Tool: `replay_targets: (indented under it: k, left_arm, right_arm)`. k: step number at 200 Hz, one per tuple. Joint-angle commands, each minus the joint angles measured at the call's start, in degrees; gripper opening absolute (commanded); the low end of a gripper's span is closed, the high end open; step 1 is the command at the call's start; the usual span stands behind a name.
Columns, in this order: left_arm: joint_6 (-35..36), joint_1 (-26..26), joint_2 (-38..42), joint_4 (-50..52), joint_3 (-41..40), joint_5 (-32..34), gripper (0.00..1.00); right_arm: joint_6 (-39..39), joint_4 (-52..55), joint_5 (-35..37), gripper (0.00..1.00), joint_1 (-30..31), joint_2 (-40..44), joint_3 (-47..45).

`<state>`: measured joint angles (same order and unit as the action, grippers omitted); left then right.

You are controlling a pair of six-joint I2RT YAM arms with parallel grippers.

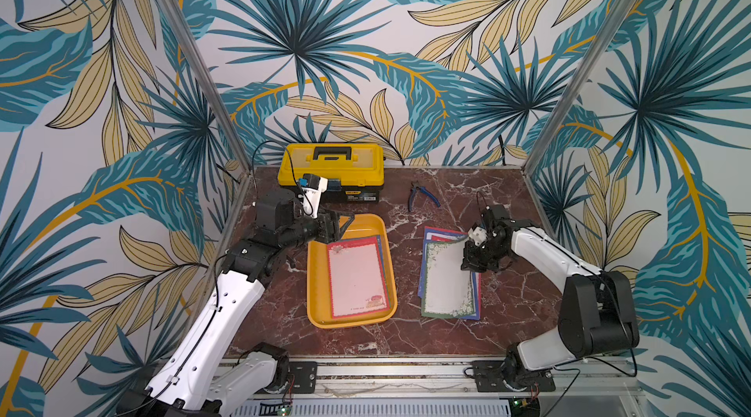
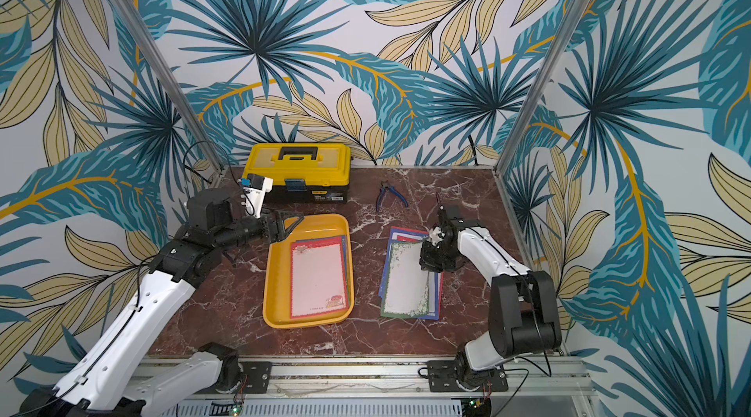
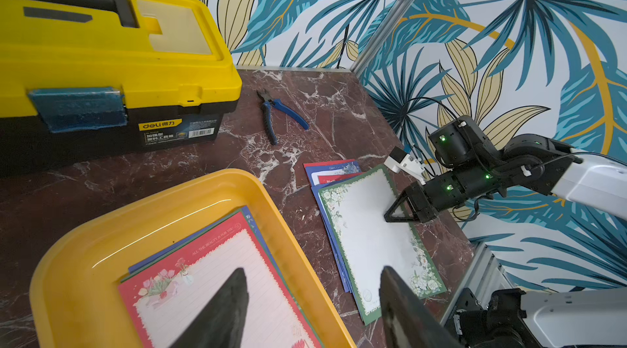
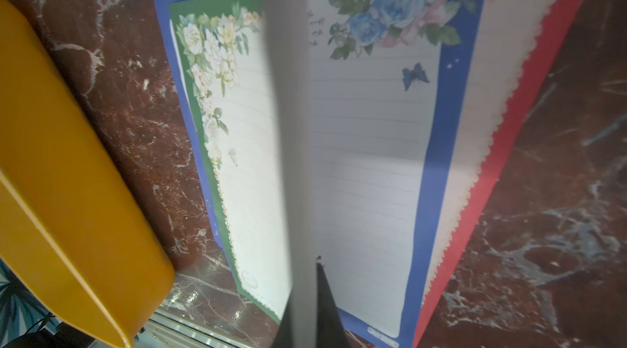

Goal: Take out the stationery paper from the storage box
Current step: Place the stationery paper at the center of the board.

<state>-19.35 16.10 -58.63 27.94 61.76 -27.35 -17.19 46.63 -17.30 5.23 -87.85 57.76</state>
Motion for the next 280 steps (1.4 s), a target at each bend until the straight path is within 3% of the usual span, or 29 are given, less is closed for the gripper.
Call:
replay_targets:
  k: [1, 31, 69, 137, 223, 253, 280]
  left_arm:
    - [0.61, 0.17, -0.29, -0.86, -0.67, 1.06, 0.63]
    - [0.37, 0.1, -1.3, -0.86, -0.27, 1.51, 0.63]
    - [0.05, 0.17, -1.49, -0.79, -0.62, 2.05, 0.63]
    - [-0.61, 0.13, -1.0, -0.69, -0.58, 2.07, 0.63]
    - [-2.29, 0.16, -2.15, 0.35, -0.91, 2.51, 0.63]
    - [-3.06, 0.59, -6.02, 5.61, 0.29, 7.28, 0.63]
    - [-5.04, 1.19, -10.63, 9.85, 0.06, 12.03, 0.63]
  right_arm:
    - [1.25, 1.63, 4.53, 0.08, -0.22, -1.39, 1.11]
    - [1.18, 1.51, 6.84, 0.13, -0.22, -1.78, 1.56]
    - [0.85, 1.61, 8.51, 0.41, -0.22, -1.29, 1.92]
    - [0.75, 2.67, 14.08, 0.62, -0.18, 1.64, 2.36]
    - [-1.5, 5.37, 14.58, 0.65, 1.1, 7.51, 5.09]
    - [-3.02, 5.93, 14.72, 0.65, 6.25, 10.92, 7.38]
    - [-4.91, 4.02, 15.12, 0.64, 14.43, 11.71, 9.88]
